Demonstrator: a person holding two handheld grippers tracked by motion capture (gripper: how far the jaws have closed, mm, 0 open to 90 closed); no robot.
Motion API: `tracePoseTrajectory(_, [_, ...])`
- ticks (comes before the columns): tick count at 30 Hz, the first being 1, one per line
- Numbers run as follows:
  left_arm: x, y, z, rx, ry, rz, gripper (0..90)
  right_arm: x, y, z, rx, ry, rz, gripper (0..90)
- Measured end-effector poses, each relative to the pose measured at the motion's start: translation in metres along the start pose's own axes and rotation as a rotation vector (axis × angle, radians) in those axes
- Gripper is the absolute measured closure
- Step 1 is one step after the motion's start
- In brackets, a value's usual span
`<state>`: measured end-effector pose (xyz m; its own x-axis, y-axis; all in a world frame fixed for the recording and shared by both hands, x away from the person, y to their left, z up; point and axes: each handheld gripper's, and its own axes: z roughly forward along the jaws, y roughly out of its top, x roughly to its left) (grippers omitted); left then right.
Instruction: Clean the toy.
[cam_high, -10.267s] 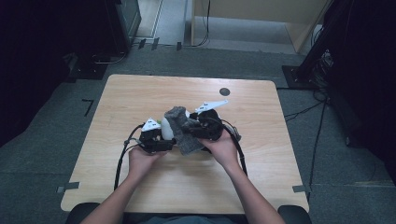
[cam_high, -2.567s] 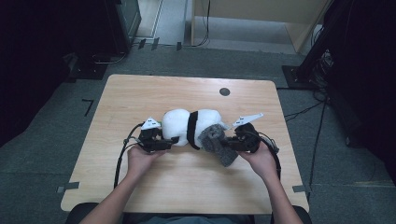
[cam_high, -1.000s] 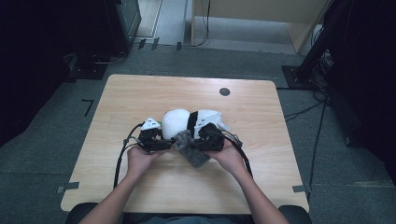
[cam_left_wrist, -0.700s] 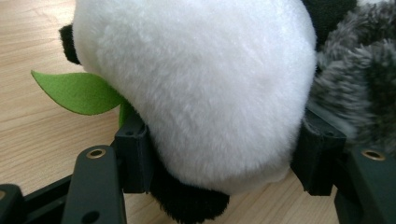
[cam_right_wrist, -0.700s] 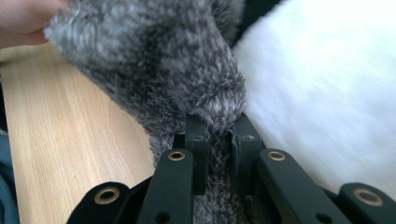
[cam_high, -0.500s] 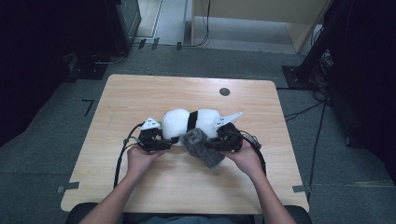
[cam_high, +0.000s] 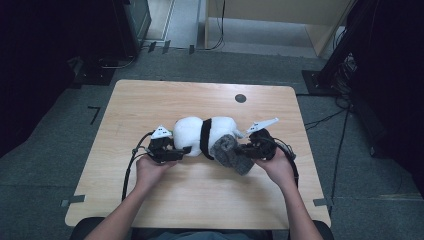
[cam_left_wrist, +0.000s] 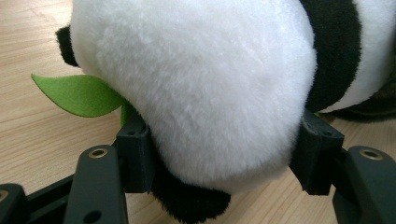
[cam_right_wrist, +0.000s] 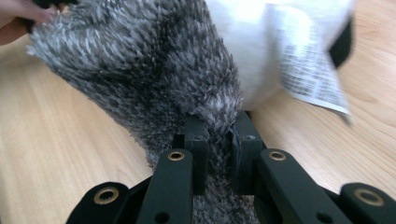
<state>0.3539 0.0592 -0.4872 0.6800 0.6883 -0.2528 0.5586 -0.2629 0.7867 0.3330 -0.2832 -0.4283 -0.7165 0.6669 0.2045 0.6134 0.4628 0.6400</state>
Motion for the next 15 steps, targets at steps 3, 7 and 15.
tracePoseTrajectory(3, [0.000,0.000,0.000,0.001,-0.002,0.001,35.4,-0.006,-0.002,-0.005,-0.015,-0.027,0.028,81.1])
tracePoseTrajectory(7, [-0.001,0.001,-0.001,0.005,0.002,0.007,36.0,-0.015,-0.002,-0.011,-0.044,-0.063,0.069,81.3])
tracePoseTrajectory(15, [-0.002,0.001,-0.002,0.008,0.006,0.003,36.2,-0.027,0.008,-0.013,-0.126,-0.123,0.137,81.4])
